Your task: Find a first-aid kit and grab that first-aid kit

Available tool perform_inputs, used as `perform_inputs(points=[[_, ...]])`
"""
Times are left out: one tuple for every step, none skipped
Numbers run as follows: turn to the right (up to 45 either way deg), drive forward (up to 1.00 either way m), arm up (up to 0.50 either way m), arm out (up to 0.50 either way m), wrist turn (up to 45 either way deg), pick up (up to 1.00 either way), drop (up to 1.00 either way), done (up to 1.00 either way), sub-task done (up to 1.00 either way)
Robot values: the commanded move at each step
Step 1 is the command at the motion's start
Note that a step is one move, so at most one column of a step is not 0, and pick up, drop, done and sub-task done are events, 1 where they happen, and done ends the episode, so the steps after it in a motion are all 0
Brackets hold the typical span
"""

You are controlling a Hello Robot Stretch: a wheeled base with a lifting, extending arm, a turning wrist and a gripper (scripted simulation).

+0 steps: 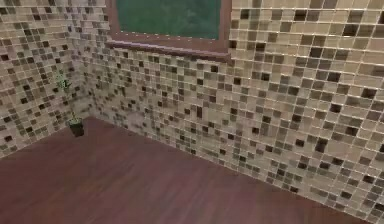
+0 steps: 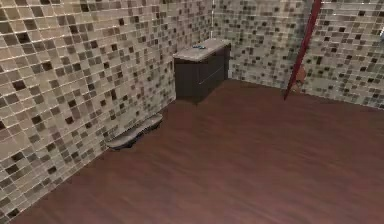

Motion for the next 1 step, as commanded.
perform_inputs(points=[[-45.0,0.00,0.00,0.00,0.0,0.00,0.00,0.00,0.00]])
